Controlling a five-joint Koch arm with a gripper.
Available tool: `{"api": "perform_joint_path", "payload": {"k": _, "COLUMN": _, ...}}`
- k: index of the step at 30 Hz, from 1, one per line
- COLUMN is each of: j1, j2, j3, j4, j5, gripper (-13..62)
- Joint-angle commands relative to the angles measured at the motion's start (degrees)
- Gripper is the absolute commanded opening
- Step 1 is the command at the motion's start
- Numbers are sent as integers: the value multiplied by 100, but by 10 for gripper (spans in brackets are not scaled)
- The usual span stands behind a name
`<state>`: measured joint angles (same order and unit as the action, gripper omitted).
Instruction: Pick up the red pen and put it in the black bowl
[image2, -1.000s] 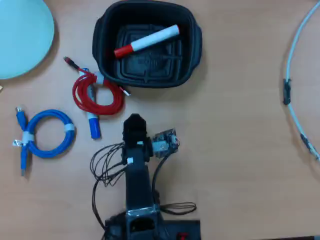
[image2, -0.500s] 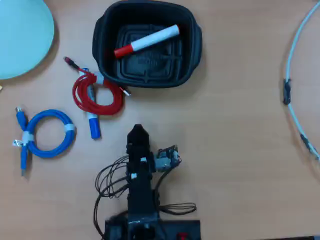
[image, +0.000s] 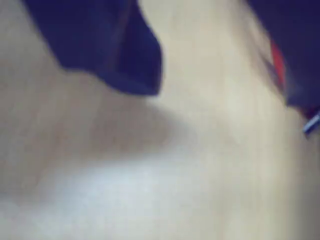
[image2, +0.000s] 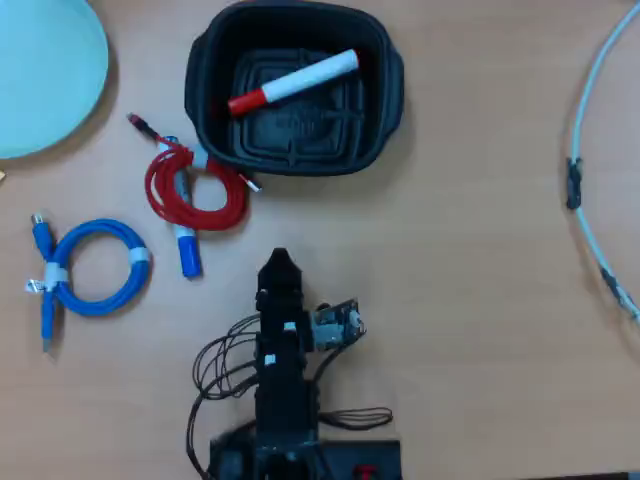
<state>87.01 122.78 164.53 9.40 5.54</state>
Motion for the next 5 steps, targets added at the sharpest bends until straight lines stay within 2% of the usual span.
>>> {"api": "perform_joint_path", "payload": {"k": 1, "j1": 0, "j2": 53, "j3": 70, "j4": 26, "j5": -44, "gripper": 250}}
{"api": "perform_joint_path", "payload": {"k": 5, "j1": 0, "j2": 44, "j3": 88, "j4": 26, "j5": -53, "gripper": 250}}
